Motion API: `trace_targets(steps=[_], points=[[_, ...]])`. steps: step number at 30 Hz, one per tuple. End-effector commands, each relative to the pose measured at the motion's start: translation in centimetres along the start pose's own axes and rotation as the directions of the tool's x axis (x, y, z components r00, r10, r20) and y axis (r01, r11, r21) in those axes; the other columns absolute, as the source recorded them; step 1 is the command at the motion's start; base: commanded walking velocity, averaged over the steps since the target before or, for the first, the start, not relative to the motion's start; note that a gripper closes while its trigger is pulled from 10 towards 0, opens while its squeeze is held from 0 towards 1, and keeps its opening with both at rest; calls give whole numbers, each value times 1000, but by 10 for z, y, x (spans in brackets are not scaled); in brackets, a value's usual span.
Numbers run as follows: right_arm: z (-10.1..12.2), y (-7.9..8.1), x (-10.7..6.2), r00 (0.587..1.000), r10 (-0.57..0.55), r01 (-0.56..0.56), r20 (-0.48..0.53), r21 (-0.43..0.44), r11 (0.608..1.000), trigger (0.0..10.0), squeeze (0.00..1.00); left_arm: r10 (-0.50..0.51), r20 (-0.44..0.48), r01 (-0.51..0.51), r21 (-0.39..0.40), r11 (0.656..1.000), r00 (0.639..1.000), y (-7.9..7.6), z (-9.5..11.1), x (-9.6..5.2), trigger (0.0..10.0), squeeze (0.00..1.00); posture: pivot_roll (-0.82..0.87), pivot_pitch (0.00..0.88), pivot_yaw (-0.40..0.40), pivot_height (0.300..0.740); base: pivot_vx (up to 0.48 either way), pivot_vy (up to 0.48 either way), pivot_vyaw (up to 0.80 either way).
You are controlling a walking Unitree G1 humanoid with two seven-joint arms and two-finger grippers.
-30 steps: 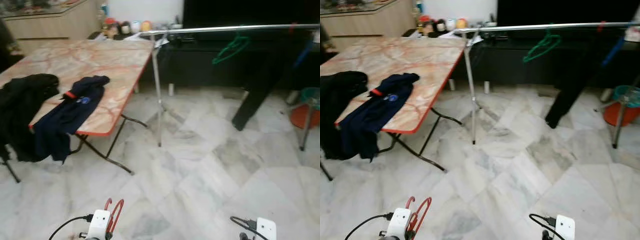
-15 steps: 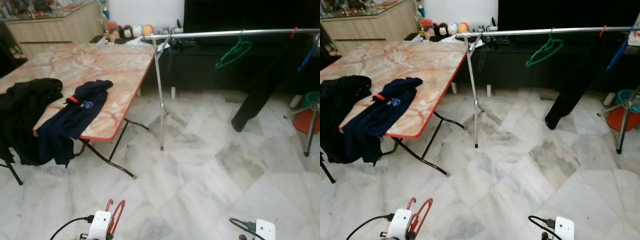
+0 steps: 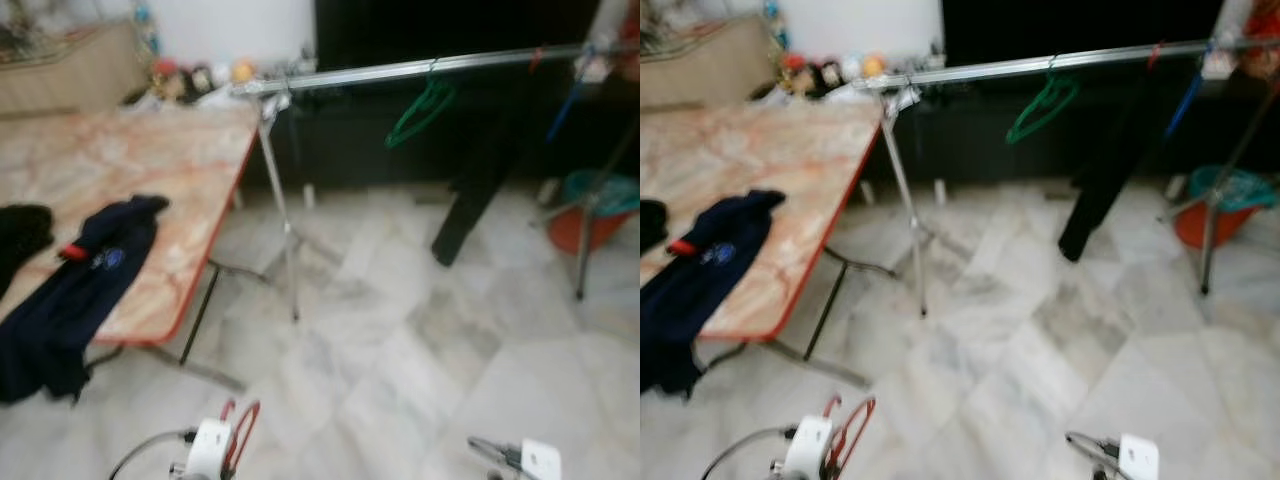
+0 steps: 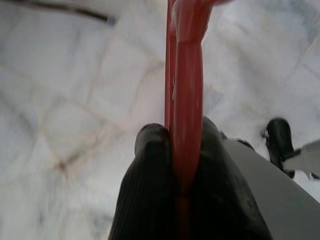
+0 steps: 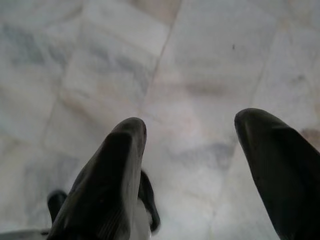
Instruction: Hang hanger
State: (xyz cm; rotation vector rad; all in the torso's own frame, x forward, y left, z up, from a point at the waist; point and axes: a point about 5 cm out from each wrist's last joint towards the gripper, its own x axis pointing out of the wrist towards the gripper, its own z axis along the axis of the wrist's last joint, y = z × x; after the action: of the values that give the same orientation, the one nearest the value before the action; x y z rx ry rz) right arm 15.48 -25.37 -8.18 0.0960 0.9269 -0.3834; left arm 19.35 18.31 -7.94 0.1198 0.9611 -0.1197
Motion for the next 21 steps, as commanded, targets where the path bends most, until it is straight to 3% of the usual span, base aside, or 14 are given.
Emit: trace_targets(steps=[1, 21], points=[[-6, 5, -1, 1000, 14, -14, -21, 9, 1000, 10000, 0, 20, -37, -19, 16, 1000, 999, 8, -10, -2, 10000, 0, -80, 0, 78, 740, 251, 0, 0], [-3, 5, 0, 1000, 21, -21, -14, -5, 1000, 10000, 0, 12, -41, -12, 10, 1000, 999, 0, -9, -1, 10000, 0, -81, 0, 74, 740, 251, 0, 0]])
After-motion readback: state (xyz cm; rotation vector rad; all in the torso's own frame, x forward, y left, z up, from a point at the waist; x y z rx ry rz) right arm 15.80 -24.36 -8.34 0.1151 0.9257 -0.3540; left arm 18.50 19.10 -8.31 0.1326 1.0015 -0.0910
